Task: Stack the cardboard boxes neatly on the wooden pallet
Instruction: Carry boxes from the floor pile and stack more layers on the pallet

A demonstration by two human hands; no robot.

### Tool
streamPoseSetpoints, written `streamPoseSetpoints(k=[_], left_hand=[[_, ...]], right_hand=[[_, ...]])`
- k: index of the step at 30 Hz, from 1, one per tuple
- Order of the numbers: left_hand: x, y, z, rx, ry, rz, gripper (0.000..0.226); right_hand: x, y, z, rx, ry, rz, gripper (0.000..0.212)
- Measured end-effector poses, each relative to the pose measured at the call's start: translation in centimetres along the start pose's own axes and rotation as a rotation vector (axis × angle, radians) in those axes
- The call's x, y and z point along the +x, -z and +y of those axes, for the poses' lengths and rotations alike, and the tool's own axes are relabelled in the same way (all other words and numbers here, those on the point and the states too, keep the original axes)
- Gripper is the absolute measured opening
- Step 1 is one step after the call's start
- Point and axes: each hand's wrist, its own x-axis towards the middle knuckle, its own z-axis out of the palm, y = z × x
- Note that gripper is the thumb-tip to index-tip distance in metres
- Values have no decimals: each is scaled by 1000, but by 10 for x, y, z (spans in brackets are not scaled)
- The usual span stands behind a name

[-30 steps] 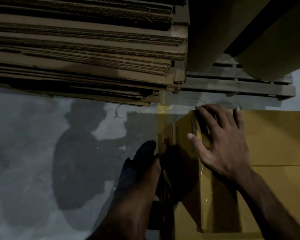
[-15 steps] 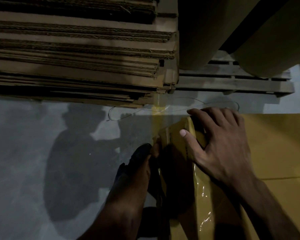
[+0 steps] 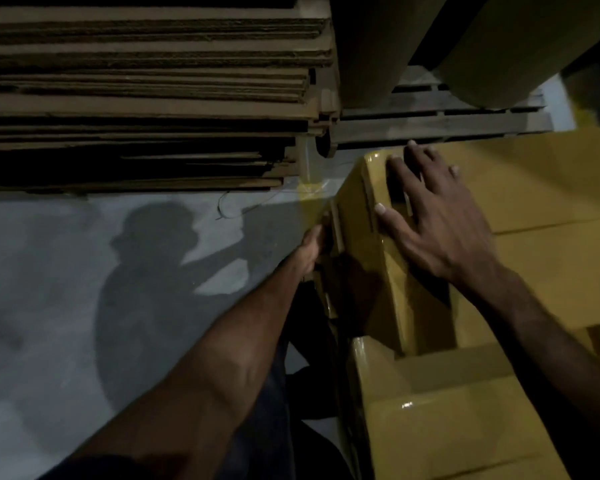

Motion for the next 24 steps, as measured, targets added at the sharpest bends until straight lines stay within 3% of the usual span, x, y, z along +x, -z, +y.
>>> streamPoseSetpoints(k=[6, 13, 20, 22, 24], left_hand=[[-83, -1, 30, 228, -193, -52, 67], [-70, 8, 36, 372, -272, -47, 55], [-17, 38, 34, 597, -417, -105, 28], [8, 53, 34, 650, -445, -125, 32], [31, 66, 33, 697, -496, -137, 53]], right_hand=[[-97, -21, -20, 43, -179, 61, 74], [-167, -57, -64, 100, -441, 201, 66], [-203, -128, -136, 263, -977, 799, 64], [-211, -164, -156, 321, -1084, 759, 66], [-216, -197, -177, 301, -1070, 640, 68]])
